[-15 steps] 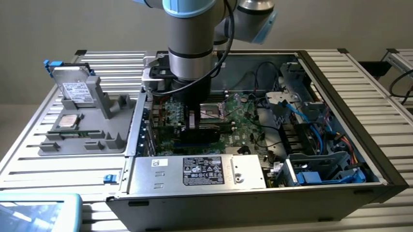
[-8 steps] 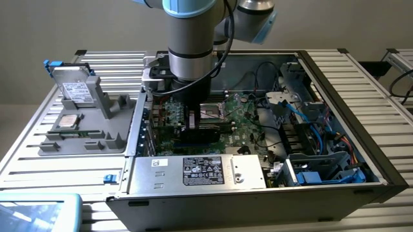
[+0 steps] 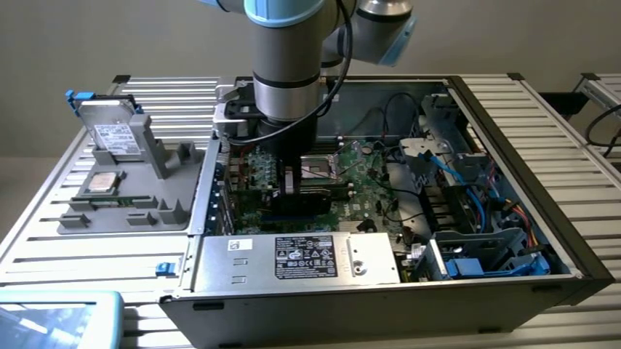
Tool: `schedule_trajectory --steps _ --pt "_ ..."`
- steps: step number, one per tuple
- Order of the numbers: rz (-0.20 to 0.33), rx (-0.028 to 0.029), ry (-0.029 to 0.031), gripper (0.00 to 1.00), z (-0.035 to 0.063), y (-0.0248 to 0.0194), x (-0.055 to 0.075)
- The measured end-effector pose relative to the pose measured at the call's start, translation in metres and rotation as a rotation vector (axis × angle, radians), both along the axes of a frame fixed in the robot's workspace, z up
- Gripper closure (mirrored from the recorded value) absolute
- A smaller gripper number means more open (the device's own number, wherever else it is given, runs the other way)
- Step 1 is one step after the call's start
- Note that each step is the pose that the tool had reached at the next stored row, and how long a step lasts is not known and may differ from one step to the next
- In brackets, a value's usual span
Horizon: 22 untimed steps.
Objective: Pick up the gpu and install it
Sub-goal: 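Press down on the gpu until it lock into place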
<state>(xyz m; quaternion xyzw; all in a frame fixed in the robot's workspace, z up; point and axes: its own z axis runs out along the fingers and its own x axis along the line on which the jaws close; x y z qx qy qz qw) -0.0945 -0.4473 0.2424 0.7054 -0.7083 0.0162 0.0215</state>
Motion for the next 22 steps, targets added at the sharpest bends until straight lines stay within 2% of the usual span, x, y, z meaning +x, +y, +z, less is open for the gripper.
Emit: schedule_trajectory --steps 13,22 --pt "0.001 0.0000 0.0001 0.72 -0.0007 0.0000 -0.0005" --pt "0.010 0.0023 0.0003 0.72 -0.0008 -0.0011 -0.0005"
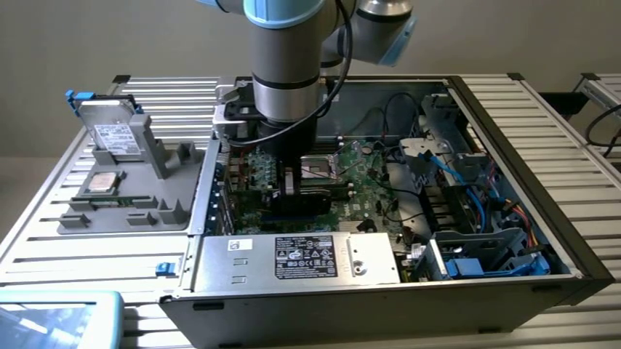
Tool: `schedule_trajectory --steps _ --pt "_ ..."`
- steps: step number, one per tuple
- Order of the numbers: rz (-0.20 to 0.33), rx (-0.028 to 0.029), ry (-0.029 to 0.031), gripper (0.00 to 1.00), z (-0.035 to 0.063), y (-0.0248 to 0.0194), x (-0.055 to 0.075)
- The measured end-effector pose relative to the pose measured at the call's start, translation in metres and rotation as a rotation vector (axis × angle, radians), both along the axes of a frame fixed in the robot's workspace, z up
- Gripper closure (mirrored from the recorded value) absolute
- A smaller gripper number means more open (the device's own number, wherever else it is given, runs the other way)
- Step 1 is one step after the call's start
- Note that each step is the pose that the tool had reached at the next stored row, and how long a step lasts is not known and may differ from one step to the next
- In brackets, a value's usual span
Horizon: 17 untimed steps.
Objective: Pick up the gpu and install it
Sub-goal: 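Press down on the gpu until it lock into place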
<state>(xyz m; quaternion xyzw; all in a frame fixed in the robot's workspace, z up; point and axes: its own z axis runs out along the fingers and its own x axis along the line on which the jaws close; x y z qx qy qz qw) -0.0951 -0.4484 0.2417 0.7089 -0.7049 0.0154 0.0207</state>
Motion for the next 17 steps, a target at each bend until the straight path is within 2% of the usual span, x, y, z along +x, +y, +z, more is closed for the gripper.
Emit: schedule_trajectory --steps 3,6,13,17 --pt "0.003 0.0091 0.0001 0.72 -0.0002 -0.0002 -0.0001" --pt "0.004 0.0143 -0.0016 0.72 -0.0006 -0.0002 0.0001" --pt "0.004 0.0140 -0.0004 0.72 -0.0008 -0.0005 0.0003" --pt "0.004 0.0135 -0.0022 0.72 -0.0010 -0.0005 -0.0006"
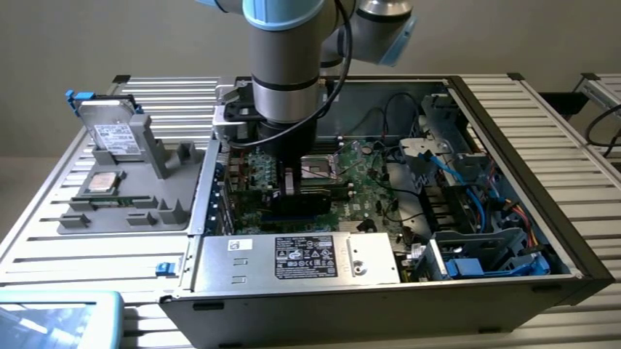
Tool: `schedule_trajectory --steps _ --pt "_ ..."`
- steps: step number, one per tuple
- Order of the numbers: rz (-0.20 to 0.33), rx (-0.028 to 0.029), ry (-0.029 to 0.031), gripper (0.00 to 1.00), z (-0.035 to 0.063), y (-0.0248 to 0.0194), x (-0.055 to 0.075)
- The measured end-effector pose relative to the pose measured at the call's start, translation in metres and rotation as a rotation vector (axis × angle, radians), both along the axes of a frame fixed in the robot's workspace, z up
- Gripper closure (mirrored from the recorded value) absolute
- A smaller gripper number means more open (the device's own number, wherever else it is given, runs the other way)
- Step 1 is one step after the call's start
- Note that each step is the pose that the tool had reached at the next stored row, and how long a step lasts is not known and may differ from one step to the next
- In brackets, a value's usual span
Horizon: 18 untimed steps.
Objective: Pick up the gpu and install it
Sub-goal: 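Press down on the gpu until it lock into place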
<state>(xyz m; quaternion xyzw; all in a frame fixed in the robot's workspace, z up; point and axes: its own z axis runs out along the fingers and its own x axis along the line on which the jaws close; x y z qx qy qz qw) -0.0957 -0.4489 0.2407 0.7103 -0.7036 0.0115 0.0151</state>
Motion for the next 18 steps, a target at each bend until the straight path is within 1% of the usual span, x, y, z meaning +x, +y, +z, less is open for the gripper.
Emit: schedule_trajectory --steps 2,3,4,5,8,18 --pt "0.000 -0.0008 -0.0007 0.72 0.0000 -0.0002 -0.0004" --pt "0.000 -0.0017 -0.0026 0.72 0.0000 -0.0003 -0.0008" --pt "0.000 -0.0058 -0.0111 0.72 -0.0001 -0.0007 0.0000" --pt "0.000 -0.0120 -0.0271 0.72 -0.0007 -0.0013 0.0012" --pt "0.002 -0.0119 -0.0255 0.72 -0.0004 -0.0013 0.0019" --pt "0.002 -0.0121 -0.0255 0.72 -0.0003 -0.0014 0.0019"
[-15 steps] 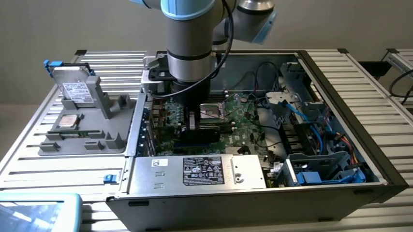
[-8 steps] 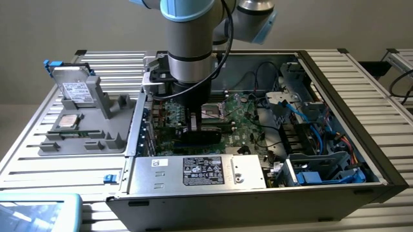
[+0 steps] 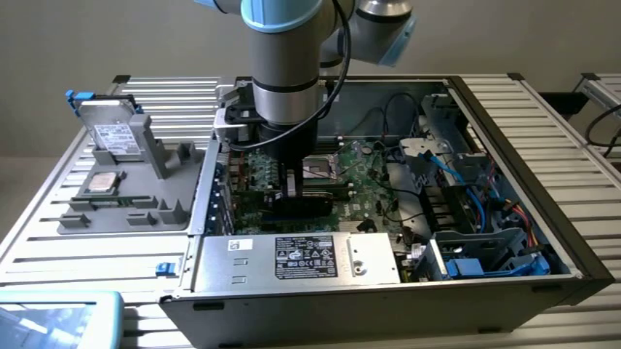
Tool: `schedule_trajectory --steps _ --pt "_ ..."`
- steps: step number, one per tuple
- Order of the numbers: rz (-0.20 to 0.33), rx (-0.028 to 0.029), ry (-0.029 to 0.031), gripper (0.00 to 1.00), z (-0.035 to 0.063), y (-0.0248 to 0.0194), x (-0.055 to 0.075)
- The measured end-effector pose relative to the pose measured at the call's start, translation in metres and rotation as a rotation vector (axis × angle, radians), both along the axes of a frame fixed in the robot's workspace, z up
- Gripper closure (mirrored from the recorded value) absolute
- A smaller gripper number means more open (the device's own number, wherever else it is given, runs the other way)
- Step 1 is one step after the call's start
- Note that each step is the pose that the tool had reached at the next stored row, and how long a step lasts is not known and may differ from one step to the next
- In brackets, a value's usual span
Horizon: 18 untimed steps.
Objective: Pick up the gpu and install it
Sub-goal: 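Press down on the gpu until it lock into place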
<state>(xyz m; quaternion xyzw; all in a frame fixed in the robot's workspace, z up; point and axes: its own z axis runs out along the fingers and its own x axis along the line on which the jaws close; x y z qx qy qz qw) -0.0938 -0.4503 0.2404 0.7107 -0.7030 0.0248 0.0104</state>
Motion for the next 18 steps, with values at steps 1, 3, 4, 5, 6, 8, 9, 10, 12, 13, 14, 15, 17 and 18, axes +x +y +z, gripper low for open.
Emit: schedule_trajectory --steps 1,3,4,5,6,8,9,10,12,13,14,15,17,18 --pt "0.000 0.0000 0.0000 0.72 0.0000 0.0000 0.0000" --pt "0.000 0.0000 0.0000 0.72 0.0000 0.0000 0.0000" --pt "0.000 0.0000 0.0000 0.72 0.0000 0.0000 0.0000" --pt "0.000 0.0000 0.0000 0.72 0.0000 0.0000 0.0000" --pt "0.000 0.0000 0.0000 0.72 0.0000 0.0000 0.0000" --pt "0.001 -0.0077 -0.0122 0.72 0.0003 -0.0008 0.0013" --pt "0.001 -0.0121 -0.0203 0.66 0.0004 -0.0013 0.0022" --pt "0.001 -0.0124 -0.0213 0.66 0.0004 -0.0013 0.0023" --pt "0.001 -0.0118 -0.0216 0.53 0.0001 -0.0012 0.0021" --pt "0.001 -0.0118 -0.0215 0.53 0.0001 -0.0012 0.0022" --pt "0.001 -0.0118 -0.0216 0.47 0.0001 -0.0012 0.0022" --pt "0.001 -0.0118 -0.0215 0.47 0.0001 -0.0012 0.0021" --pt "0.001 -0.0118 -0.0215 0.35 0.0001 -0.0012 0.0022" --pt "0.001 -0.0118 -0.0215 0.35 0.0001 -0.0012 0.0022"
